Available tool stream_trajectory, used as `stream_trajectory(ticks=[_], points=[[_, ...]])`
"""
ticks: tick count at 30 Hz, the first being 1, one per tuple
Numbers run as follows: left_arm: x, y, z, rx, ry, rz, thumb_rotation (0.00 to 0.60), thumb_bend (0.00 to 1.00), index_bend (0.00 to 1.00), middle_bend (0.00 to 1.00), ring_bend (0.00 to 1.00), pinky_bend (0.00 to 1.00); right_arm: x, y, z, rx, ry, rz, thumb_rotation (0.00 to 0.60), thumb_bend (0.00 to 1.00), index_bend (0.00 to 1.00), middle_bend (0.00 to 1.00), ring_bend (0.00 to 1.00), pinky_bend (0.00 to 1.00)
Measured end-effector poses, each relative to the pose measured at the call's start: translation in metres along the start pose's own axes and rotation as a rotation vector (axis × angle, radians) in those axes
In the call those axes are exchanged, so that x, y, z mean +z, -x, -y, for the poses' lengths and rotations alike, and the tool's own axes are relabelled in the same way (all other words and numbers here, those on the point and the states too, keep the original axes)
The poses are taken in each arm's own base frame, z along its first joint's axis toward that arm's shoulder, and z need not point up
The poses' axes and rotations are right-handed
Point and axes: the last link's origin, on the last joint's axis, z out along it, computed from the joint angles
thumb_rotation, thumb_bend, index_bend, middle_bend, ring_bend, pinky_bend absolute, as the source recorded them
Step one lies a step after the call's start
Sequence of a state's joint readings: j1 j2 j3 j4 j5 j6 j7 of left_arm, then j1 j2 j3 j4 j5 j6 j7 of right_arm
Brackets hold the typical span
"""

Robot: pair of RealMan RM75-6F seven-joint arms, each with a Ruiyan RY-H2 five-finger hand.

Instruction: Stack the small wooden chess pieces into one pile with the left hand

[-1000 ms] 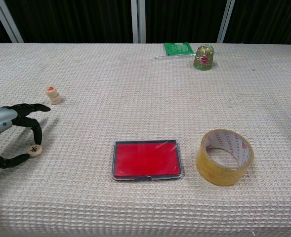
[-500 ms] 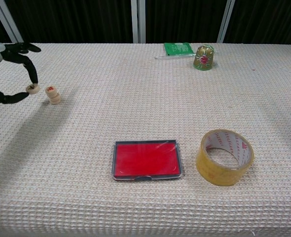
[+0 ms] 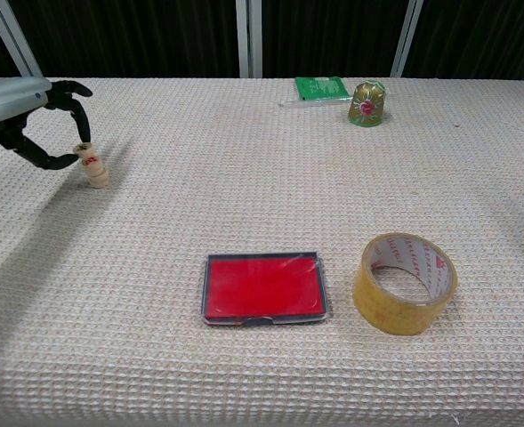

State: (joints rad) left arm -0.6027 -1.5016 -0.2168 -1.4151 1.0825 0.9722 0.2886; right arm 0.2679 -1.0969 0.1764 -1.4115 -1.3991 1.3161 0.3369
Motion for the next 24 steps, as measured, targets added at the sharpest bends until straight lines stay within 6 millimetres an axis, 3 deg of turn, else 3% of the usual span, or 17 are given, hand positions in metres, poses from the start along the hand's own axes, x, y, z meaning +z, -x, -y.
stream_trajectory(ticks=[24], points=[[0.0060,0.0031,-0.0042,0.059,-0.015,0.018,0.600,0.38,0.46,0.04,0.02,0.13,-0.0027,-0.0013,-0.0055,0.005,0.012,-0.006,0.600,0.26,0.00,0.08,0.00,0.00]])
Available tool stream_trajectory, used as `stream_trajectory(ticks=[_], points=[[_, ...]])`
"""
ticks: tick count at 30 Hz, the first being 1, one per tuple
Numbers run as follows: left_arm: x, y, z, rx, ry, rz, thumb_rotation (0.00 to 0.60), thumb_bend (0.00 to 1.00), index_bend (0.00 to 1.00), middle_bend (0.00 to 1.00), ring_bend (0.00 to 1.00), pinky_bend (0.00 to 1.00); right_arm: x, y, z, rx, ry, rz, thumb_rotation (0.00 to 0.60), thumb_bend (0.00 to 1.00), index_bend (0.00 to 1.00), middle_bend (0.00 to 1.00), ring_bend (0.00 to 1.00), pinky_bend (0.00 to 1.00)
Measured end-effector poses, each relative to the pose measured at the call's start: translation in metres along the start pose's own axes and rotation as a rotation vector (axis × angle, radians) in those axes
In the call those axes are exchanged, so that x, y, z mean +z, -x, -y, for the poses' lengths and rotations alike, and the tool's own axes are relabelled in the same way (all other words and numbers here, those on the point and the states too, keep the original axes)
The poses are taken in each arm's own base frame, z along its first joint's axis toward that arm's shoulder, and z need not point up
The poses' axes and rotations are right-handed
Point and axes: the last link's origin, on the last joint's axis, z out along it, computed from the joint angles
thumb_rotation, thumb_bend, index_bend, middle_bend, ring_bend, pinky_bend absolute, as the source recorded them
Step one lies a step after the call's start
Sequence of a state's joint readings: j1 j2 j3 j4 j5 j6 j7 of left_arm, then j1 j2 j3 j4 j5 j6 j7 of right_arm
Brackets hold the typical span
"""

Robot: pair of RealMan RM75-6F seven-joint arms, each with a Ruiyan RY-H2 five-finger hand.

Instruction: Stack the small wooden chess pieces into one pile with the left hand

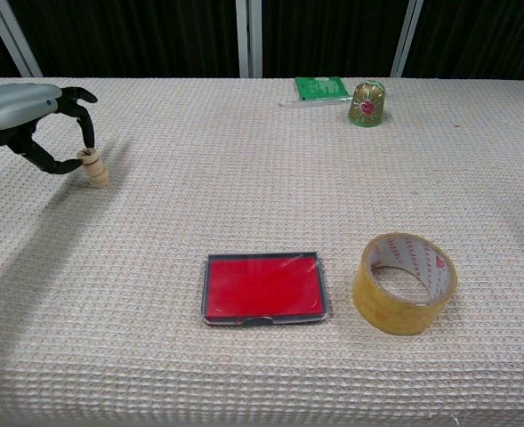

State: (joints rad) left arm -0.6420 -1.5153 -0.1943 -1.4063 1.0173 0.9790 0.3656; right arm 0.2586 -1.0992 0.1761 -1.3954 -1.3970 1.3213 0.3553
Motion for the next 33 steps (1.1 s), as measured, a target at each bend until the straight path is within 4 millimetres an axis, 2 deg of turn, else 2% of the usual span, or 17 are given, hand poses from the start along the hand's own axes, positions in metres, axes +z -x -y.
stream_trajectory(ticks=[22,33], points=[[-0.0001,0.0016,-0.0015,0.017,0.002,0.007,0.600,0.35,0.43,0.04,0.02,0.13,0.0000,0.0002,-0.0025,0.002,0.008,0.003,0.600,0.26,0.00,0.08,0.00,0.00],[-0.0010,0.0027,-0.0016,0.016,0.003,0.007,0.600,0.33,0.37,0.03,0.02,0.13,0.0000,0.0001,-0.0036,0.008,0.012,0.005,0.600,0.26,0.00,0.08,0.00,0.00]])
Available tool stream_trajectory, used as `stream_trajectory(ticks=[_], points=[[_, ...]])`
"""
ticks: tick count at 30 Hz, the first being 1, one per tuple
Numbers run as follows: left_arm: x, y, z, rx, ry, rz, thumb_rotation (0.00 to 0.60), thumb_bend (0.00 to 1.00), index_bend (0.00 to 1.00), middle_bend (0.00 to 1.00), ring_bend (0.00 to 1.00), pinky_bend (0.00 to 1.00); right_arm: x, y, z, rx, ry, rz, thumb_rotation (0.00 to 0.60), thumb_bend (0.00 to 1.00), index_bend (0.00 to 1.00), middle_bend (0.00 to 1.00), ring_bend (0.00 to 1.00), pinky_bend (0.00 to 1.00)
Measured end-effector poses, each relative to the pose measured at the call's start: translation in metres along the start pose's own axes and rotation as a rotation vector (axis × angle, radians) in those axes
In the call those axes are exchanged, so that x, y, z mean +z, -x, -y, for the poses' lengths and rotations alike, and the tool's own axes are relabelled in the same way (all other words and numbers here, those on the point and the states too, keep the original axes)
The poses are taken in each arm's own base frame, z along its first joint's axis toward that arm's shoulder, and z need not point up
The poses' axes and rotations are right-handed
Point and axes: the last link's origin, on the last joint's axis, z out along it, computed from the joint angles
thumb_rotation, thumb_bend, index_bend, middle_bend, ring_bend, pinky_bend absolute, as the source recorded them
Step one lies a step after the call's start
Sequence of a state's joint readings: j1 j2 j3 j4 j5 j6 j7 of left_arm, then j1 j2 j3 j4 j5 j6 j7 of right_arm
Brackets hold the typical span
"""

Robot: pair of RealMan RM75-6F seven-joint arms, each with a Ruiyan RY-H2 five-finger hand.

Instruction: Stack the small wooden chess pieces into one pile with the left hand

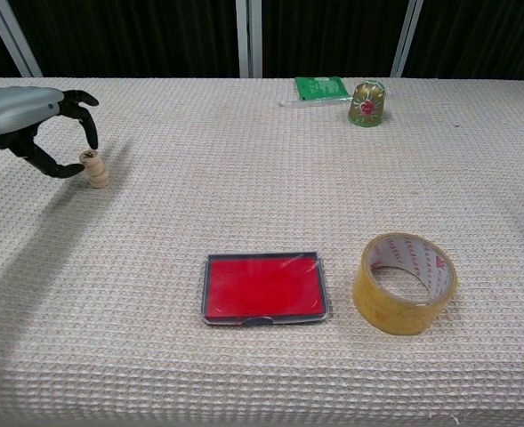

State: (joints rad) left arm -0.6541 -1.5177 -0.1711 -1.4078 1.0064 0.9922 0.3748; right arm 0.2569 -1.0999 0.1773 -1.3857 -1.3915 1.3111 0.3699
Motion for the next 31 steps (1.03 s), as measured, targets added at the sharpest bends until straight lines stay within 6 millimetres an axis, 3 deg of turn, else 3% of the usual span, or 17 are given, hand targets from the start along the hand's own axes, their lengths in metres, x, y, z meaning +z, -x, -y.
stream_trajectory(ticks=[7,13,18,22,25,31], points=[[-0.005,-0.009,0.007,-0.027,-0.017,-0.046,0.600,0.27,0.31,0.03,0.03,0.13,0.000,-0.002,-0.001,-0.003,0.000,0.005,0.600,0.26,0.00,0.08,0.00,0.00],[-0.032,-0.033,0.053,-0.075,-0.129,-0.143,0.600,0.26,0.29,0.09,0.04,0.13,-0.003,-0.001,-0.003,-0.007,0.007,0.059,0.600,0.26,0.02,0.16,0.00,0.04],[-0.076,-0.039,0.103,-0.056,-0.244,-0.209,0.600,0.26,0.29,0.09,0.04,0.13,-0.009,0.010,-0.003,-0.019,-0.010,0.110,0.600,0.26,0.07,0.16,0.00,0.04],[-0.117,-0.037,0.130,-0.044,-0.306,-0.236,0.600,0.25,0.29,0.09,0.04,0.13,-0.018,0.019,-0.001,-0.020,-0.029,0.121,0.600,0.26,0.07,0.14,0.00,0.04],[-0.149,-0.034,0.136,-0.048,-0.312,-0.246,0.600,0.25,0.29,0.09,0.04,0.13,-0.027,0.024,0.002,-0.020,-0.035,0.109,0.600,0.26,0.07,0.13,0.00,0.04],[-0.202,-0.029,0.128,-0.054,-0.277,-0.270,0.600,0.25,0.29,0.09,0.04,0.13,-0.044,0.033,0.004,-0.032,-0.027,0.092,0.600,0.26,0.07,0.13,0.00,0.03]])
